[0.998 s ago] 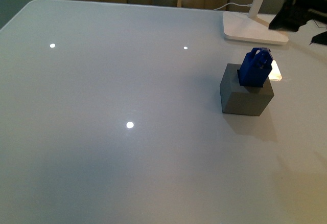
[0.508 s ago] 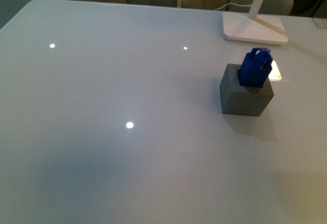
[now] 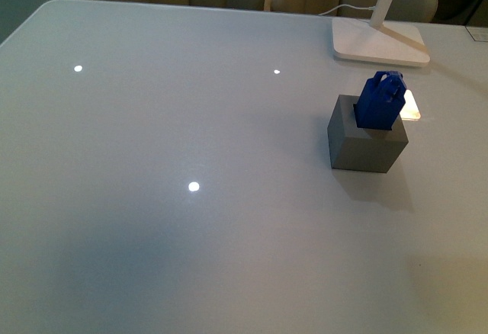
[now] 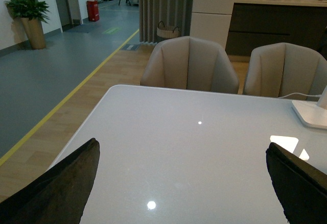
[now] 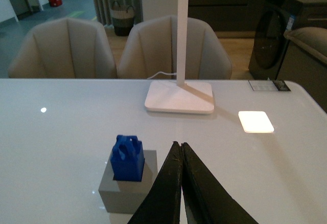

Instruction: Insert blue part into gray base

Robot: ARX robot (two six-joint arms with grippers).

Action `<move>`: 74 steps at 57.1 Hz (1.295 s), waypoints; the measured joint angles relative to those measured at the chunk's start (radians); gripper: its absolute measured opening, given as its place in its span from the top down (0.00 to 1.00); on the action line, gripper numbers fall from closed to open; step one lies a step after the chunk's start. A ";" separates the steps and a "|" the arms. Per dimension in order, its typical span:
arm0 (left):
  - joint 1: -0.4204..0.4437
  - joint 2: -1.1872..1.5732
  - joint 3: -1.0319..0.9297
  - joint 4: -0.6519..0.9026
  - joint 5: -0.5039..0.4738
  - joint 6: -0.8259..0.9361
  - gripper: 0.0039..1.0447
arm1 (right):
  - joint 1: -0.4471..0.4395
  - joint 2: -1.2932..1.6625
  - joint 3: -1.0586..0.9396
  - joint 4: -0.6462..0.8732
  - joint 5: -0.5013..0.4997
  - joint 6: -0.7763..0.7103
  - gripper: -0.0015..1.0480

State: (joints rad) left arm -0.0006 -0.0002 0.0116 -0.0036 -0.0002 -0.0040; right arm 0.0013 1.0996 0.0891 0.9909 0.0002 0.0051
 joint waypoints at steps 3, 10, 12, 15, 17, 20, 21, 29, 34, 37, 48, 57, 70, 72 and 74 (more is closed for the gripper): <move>0.000 0.000 0.000 0.000 0.000 0.000 0.07 | 0.000 -0.037 -0.016 -0.026 0.000 0.000 0.98; 0.000 0.000 0.000 0.000 0.000 0.000 0.07 | 0.000 -0.163 -0.043 -0.114 0.000 0.000 0.98; 0.000 0.000 0.000 0.000 0.000 0.000 0.07 | 0.000 -0.195 -0.050 -0.141 0.000 0.000 0.98; 0.000 0.000 0.000 0.000 0.000 0.000 0.07 | 0.000 -0.249 -0.060 -0.188 0.000 0.000 0.98; 0.000 0.000 0.000 0.000 0.000 0.000 0.07 | 0.000 -0.283 -0.065 -0.215 0.000 0.000 0.98; 0.000 0.000 0.000 0.000 0.000 0.000 0.07 | 0.000 -0.330 -0.069 -0.255 0.000 0.000 0.98; 0.000 0.000 0.000 0.000 0.000 0.000 0.07 | 0.000 -0.345 -0.069 -0.268 0.000 0.000 0.98; 0.000 0.000 0.000 0.000 0.000 0.000 0.07 | 0.000 -0.470 -0.070 -0.378 0.000 0.000 0.98; 0.000 0.000 0.000 0.000 0.000 0.000 0.07 | 0.000 -0.529 -0.071 -0.433 0.000 0.000 0.98; 0.000 0.000 0.000 0.000 0.000 0.000 0.07 | 0.000 -0.561 -0.071 -0.462 0.000 0.000 0.98; 0.000 0.000 0.000 0.000 0.000 0.000 0.07 | 0.000 -0.666 -0.071 -0.559 0.000 0.000 0.98; 0.000 0.000 0.000 0.000 0.000 0.000 0.07 | 0.000 -0.735 -0.071 -0.628 0.000 0.000 0.98; 0.000 0.000 0.000 0.000 0.000 0.000 0.07 | 0.000 -0.824 -0.071 -0.715 0.000 0.000 0.98; 0.000 0.000 0.000 0.000 0.000 0.000 0.07 | 0.000 -0.840 -0.071 -0.731 0.000 0.000 0.98; 0.000 0.000 0.000 0.000 0.000 0.000 0.07 | 0.000 -0.856 -0.071 -0.746 0.000 0.000 0.98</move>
State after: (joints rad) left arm -0.0006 0.0002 0.0116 -0.0036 -0.0002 -0.0040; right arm 0.0013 0.2440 0.0181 0.2447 0.0002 0.0048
